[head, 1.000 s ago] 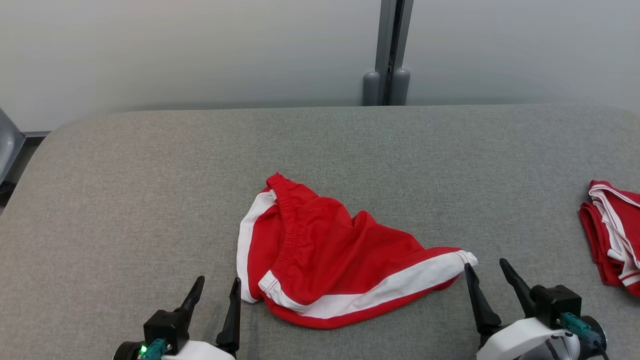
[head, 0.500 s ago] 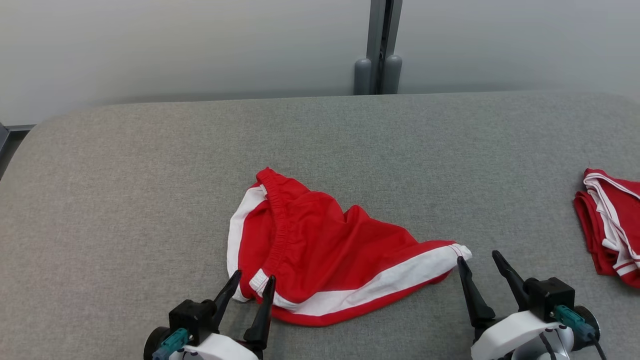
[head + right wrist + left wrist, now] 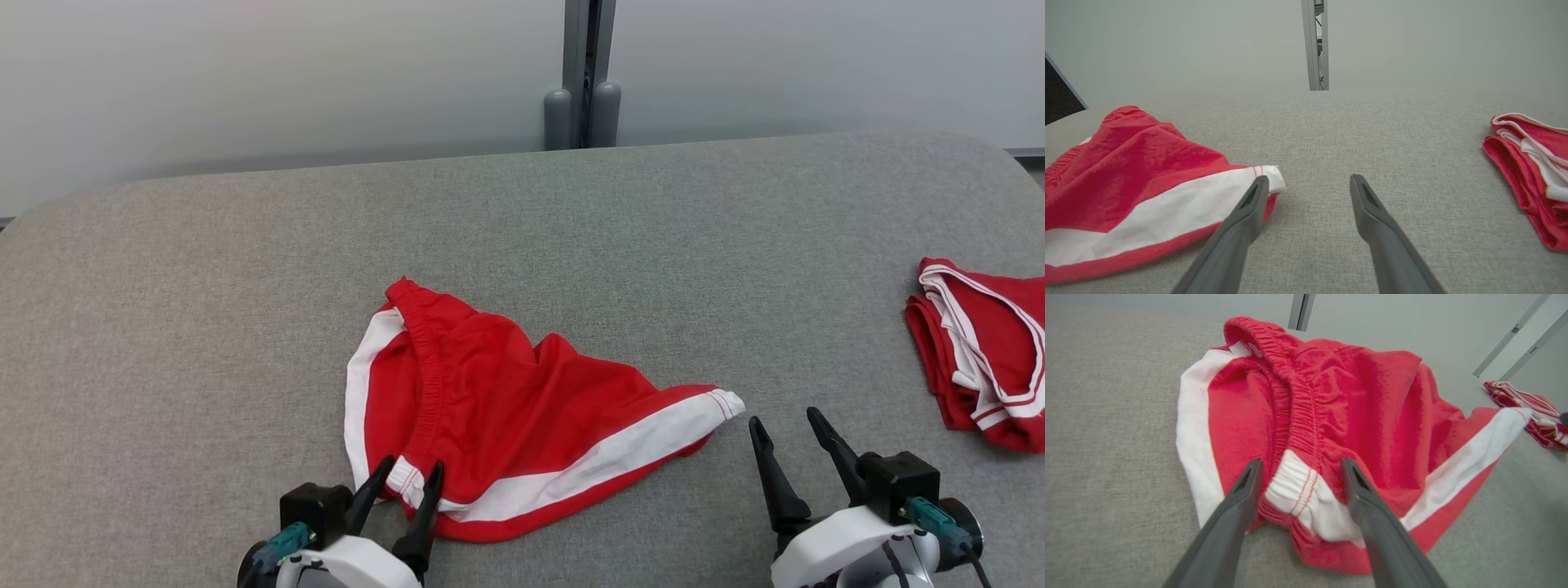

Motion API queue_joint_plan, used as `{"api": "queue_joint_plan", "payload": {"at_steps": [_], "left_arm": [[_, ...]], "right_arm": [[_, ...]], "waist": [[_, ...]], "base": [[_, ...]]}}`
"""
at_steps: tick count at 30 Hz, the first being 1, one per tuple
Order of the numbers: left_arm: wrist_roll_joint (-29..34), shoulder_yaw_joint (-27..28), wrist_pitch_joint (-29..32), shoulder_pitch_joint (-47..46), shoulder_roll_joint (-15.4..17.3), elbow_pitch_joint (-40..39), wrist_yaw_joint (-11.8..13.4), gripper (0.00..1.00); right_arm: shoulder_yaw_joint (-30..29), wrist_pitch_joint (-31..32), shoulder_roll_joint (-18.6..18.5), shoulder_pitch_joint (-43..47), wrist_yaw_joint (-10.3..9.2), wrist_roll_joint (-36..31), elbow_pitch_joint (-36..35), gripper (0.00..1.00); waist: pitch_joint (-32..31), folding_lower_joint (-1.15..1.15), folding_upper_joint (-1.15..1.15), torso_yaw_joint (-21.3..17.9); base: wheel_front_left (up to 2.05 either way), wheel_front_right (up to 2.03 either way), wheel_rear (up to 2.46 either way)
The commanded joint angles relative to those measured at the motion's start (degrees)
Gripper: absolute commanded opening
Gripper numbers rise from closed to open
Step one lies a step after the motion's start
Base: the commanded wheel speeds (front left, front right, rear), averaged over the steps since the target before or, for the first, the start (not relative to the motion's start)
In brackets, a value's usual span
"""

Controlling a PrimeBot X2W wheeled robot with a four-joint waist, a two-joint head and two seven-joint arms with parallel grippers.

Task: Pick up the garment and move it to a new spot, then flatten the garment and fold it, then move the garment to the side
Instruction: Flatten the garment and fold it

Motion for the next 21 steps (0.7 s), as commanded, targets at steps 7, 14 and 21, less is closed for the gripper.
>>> {"api": "queue_joint_plan", "payload": {"at_steps": [7, 14, 21], "left_arm": [[-1.14, -0.67, -0.25, -1.27, 0.26, 0.86, -0.55, 0.00], [1.33, 5.85, -0.25, 0.73, 0.23, -5.28, -0.04, 0.00], [3.33, 9.08, -0.25, 2.31, 0.24, -7.59, -0.11, 0.00]], "right_arm": [[-0.17, -0.22, -0.33, 0.14, 0.00, 0.36, 0.02, 1.00], [3.08, -0.22, -0.34, 0.42, 0.00, 2.76, -0.55, 1.00], [9.16, -0.22, -0.36, -0.31, 0.00, 6.34, 0.65, 1.00]], "waist": [[-0.29, 0.00, 0.00, 0.60], [-0.32, 0.00, 0.00, 1.82], [-0.15, 0.00, 0.00, 2.02]], "base": [[0.00, 0.00, 0.00], [0.00, 0.00, 0.00], [0.00, 0.00, 0.00]]}}
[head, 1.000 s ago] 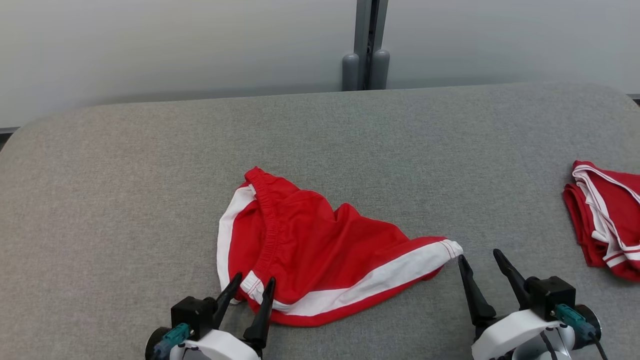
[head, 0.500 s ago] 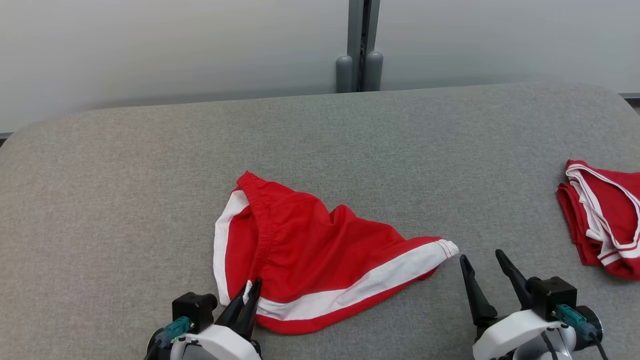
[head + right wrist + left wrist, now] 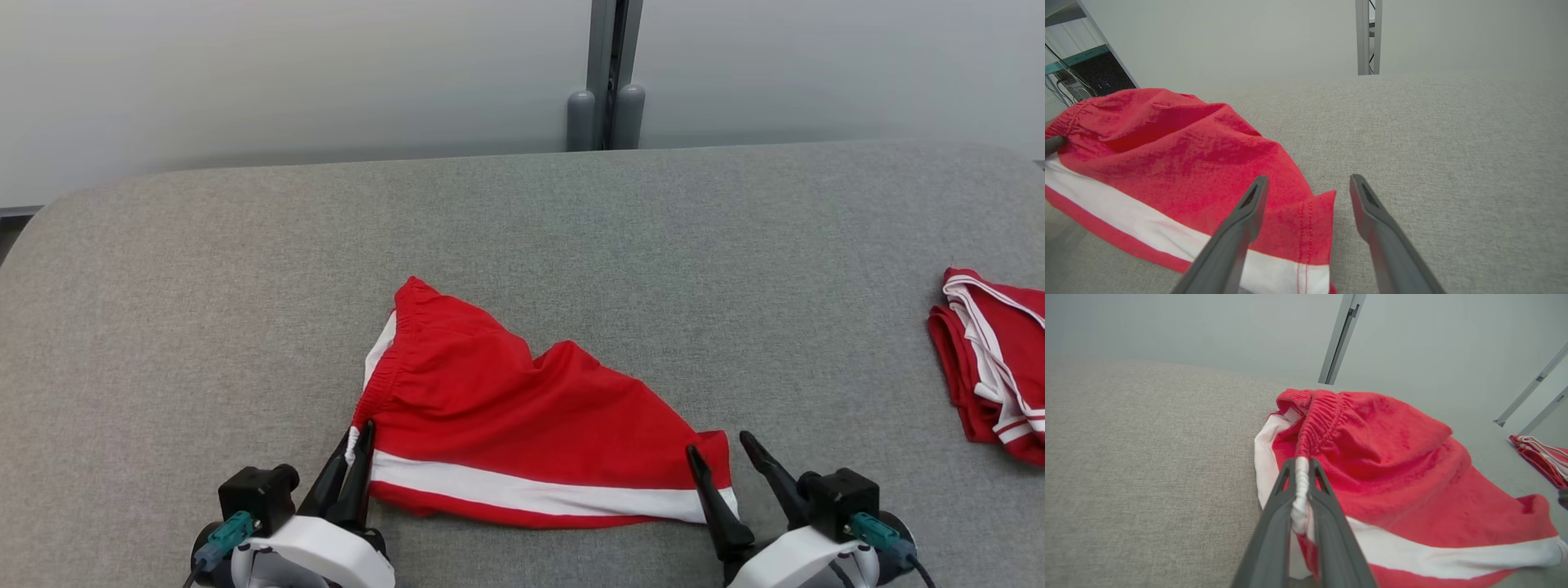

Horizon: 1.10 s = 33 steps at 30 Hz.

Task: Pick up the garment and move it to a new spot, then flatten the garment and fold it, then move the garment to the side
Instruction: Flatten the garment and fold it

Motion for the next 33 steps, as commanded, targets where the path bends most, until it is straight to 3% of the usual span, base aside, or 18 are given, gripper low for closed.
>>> {"api": "queue_joint_plan", "payload": {"at_steps": [1, 11, 24, 25, 26, 27, 28, 33], "left_arm": [[-0.04, 0.38, -0.25, 0.57, 0.24, -0.33, -0.08, 0.00], [-0.40, 0.35, -0.25, 0.73, 0.23, -0.64, -0.27, 0.00], [-0.16, 0.34, -0.25, 1.56, 0.25, -0.25, -0.28, 0.00], [-0.07, 0.36, -0.25, 1.56, 0.25, -0.22, -0.28, 0.00], [-0.11, 0.40, -0.25, 1.53, 0.24, -0.21, -0.29, 0.00], [-0.10, 0.42, -0.25, 1.48, 0.24, -0.23, -0.29, 0.00], [-0.10, 0.49, -0.25, 1.42, 0.24, -0.25, -0.29, 0.00], [-0.19, 1.90, -0.25, 0.85, 0.25, -1.13, 0.07, 0.00]], "right_arm": [[0.78, -0.22, -0.38, -0.64, 0.00, 0.53, 0.58, 1.00], [5.00, -0.22, -0.44, 3.59, -0.01, -0.21, 0.44, 1.00], [1.12, -0.22, -0.38, 4.55, 0.00, -2.16, 2.12, 0.98], [1.03, -0.22, -0.40, 4.42, -0.01, -2.20, 2.44, 0.92], [1.09, -0.22, -0.39, 4.28, 0.00, -2.08, 2.59, 0.69], [1.30, -0.22, -0.38, 4.04, -0.01, -1.98, 2.63, 0.25], [1.52, -0.22, -0.38, 3.78, 0.00, -1.59, 2.40, 0.00], [0.66, -0.22, -0.47, 2.37, -0.01, -1.28, 1.04, 0.00]], "waist": [[0.10, 0.00, 0.00, -0.01], [0.15, 0.00, 0.00, -0.61], [0.25, 0.00, 0.00, -0.10], [0.31, 0.00, 0.00, 0.01], [0.38, 0.00, 0.00, 0.11], [0.47, 0.00, 0.00, 0.18], [0.55, 0.00, 0.00, 0.22], [0.12, 0.00, 0.00, 0.20]], "base": [[0.00, 0.00, 0.00], [0.00, 0.00, 0.00], [0.00, 0.00, 0.00], [0.00, 0.00, 0.00], [0.00, 0.00, 0.00], [0.00, 0.00, 0.00], [0.00, 0.00, 0.00], [0.00, 0.00, 0.00]]}}
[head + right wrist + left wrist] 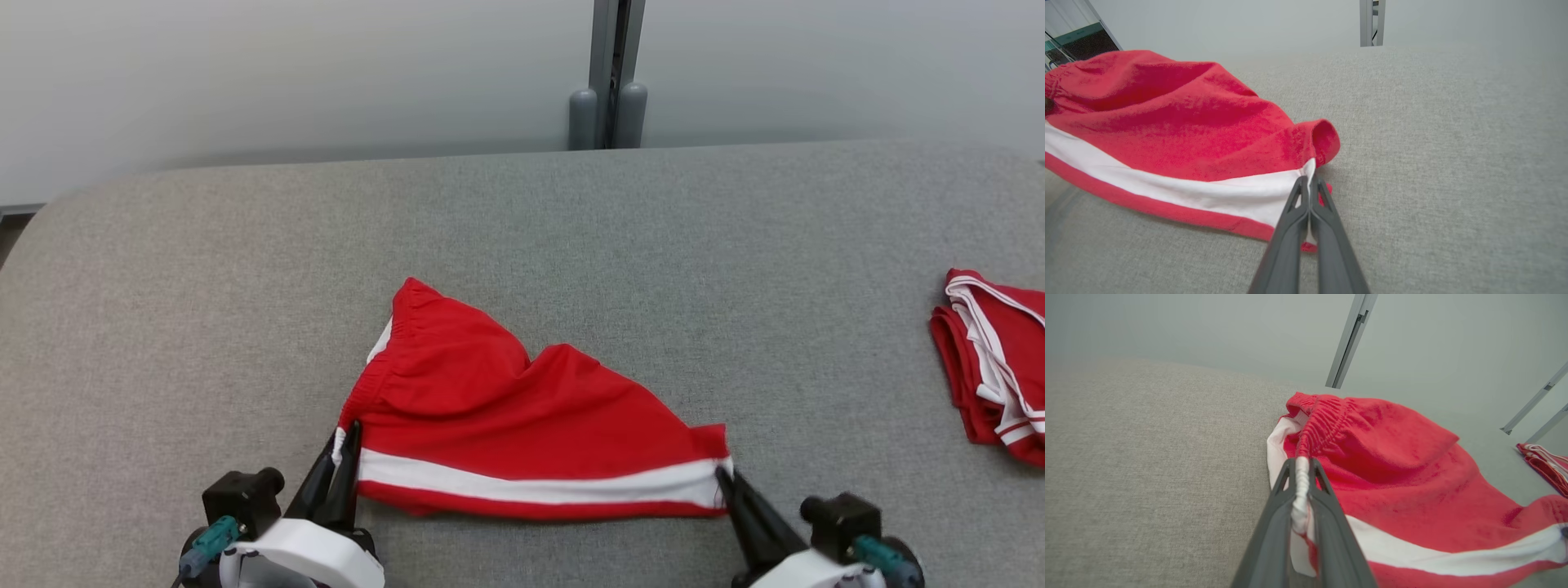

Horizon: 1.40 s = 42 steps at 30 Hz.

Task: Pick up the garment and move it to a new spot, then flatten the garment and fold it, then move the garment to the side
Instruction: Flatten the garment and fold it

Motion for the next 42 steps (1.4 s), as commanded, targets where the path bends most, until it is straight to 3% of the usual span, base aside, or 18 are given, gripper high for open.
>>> {"api": "queue_joint_plan", "payload": {"at_steps": [1, 7, 12, 15, 19, 24, 29, 36, 40, 42], "left_arm": [[0.16, 0.85, -0.26, -0.54, 0.27, -0.64, 0.18, 0.00], [2.93, 2.52, -0.26, -5.24, 1.38, -4.11, -0.24, 0.00], [3.60, -0.44, -0.03, -15.52, 6.96, -3.73, -0.28, 0.00], [1.60, -1.40, 4.71, -25.24, 11.23, -1.28, -0.30, 0.00], [0.20, -0.09, 9.59, -33.86, 13.47, 1.06, 0.00, 0.00], [-1.99, 0.68, 14.47, -43.64, 13.17, 5.25, 0.20, 0.00], [-1.92, 0.45, 14.42, -51.35, 12.18, 10.06, 0.45, 0.00], [-4.16, 2.68, 4.89, -67.91, 9.77, 15.86, 0.30, 0.00], [-7.31, 3.13, 1.37, -71.29, 7.67, 19.16, -0.05, 0.00], [-8.34, 1.14, 0.81, -69.29, 7.18, 21.01, -0.19, 0.00]], "right_arm": [[-1.13, -0.22, -0.49, -1.36, -0.02, 0.54, -1.01, 0.00], [-5.11, -0.22, -0.99, -7.72, -0.02, 1.12, -5.59, 0.00], [-7.08, -0.22, -2.77, -16.96, -0.02, 2.50, -7.09, 0.00], [-7.33, -0.22, -3.58, -24.62, -0.03, 2.90, -6.87, 0.00], [-7.01, -0.22, -4.63, -32.50, -0.10, 2.83, -3.84, 0.00], [-5.49, -0.22, -5.45, -44.37, -0.16, 1.63, 2.93, 0.00], [-5.52, -0.22, -7.05, -55.70, -0.17, -1.79, 8.48, 0.00], [-12.62, -0.22, -7.59, -73.62, -0.24, -10.42, 9.60, 0.00], [-17.20, -0.10, -6.19, -75.70, -0.26, -12.51, 6.40, 0.00], [-16.68, -0.11, -4.93, -72.97, -0.25, -11.95, 5.12, 0.00]], "waist": [[-0.78, 0.00, 0.00, 0.09], [-5.03, 0.00, 0.00, 0.83], [-7.59, 0.00, 0.00, 2.40], [-7.99, 0.00, 0.00, 3.35], [-6.10, 0.00, 0.00, 4.14], [1.83, 0.00, 0.00, 5.18], [9.45, 0.00, 0.00, 5.52], [18.60, 0.00, 0.00, 4.89], [20.97, 0.00, 0.00, 4.29], [21.19, 0.00, 0.00, 3.59]], "base": [[0.00, 0.00, 0.00], [0.00, 0.00, 0.00], [0.00, 0.00, 0.00], [0.00, 0.00, 0.00], [0.00, 0.00, 0.00], [0.00, 0.00, 0.00], [0.00, 0.00, 0.00], [0.00, 0.00, 0.00], [0.00, 0.00, 0.00], [0.00, 0.00, 0.00]]}}
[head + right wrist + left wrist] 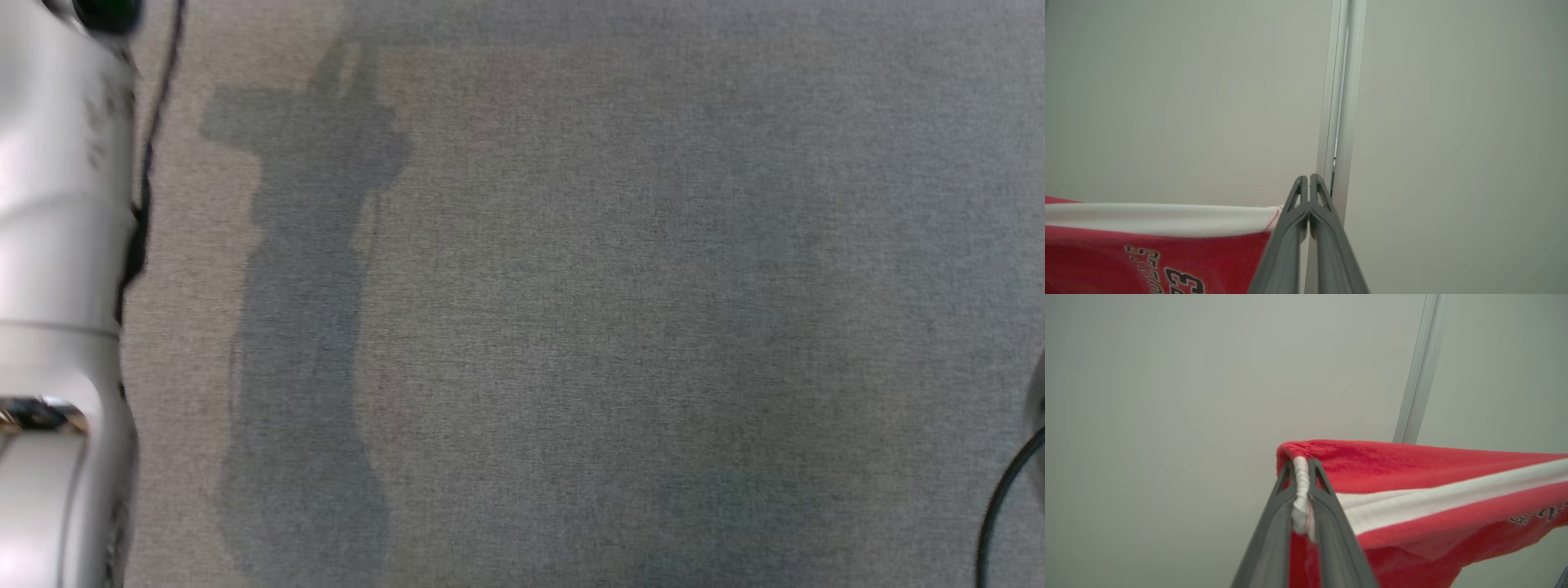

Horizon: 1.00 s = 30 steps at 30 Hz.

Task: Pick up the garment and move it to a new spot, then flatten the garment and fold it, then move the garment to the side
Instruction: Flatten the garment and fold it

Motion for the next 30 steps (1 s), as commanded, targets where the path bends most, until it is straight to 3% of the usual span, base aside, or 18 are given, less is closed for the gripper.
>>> {"api": "queue_joint_plan", "payload": {"at_steps": [1, 7, 11, 16, 30], "left_arm": [[-1.53, -0.57, -0.53, 3.01, 0.90, 1.16, 0.14, 0.00], [-10.76, -5.99, -1.08, 16.17, -2.09, 4.33, 0.09, 0.00], [-15.21, -10.72, -1.26, 26.70, -2.73, 6.00, 0.06, 0.00], [-19.93, -12.54, -1.24, 38.65, -2.22, 6.70, 0.05, 0.00], [-18.80, -9.02, -1.31, 61.28, -2.09, 2.03, 0.04, 0.00]], "right_arm": [[0.33, 0.04, -0.42, 3.28, -0.49, 0.82, -0.82, 0.00], [5.24, 0.04, -0.13, 19.63, -0.34, 7.61, -4.34, 0.00], [8.24, 0.04, -0.27, 33.25, -0.30, 11.47, -5.81, 0.00], [10.18, 0.03, 0.03, 47.48, -0.31, 14.33, -7.59, 0.00], [13.39, 0.04, 1.86, 69.61, -0.31, 17.12, -5.97, 0.00]], "waist": [[1.05, 0.00, 0.00, -1.14], [1.18, 0.00, 0.00, -2.55], [-1.45, 0.00, 0.00, -3.79], [-6.75, 0.00, 0.00, -5.16], [-23.87, 0.00, 0.00, -5.67]], "base": [[0.00, 0.00, 0.00], [0.00, 0.00, 0.00], [0.00, 0.00, 0.00], [0.00, 0.00, 0.00], [0.00, 0.00, 0.00]]}}
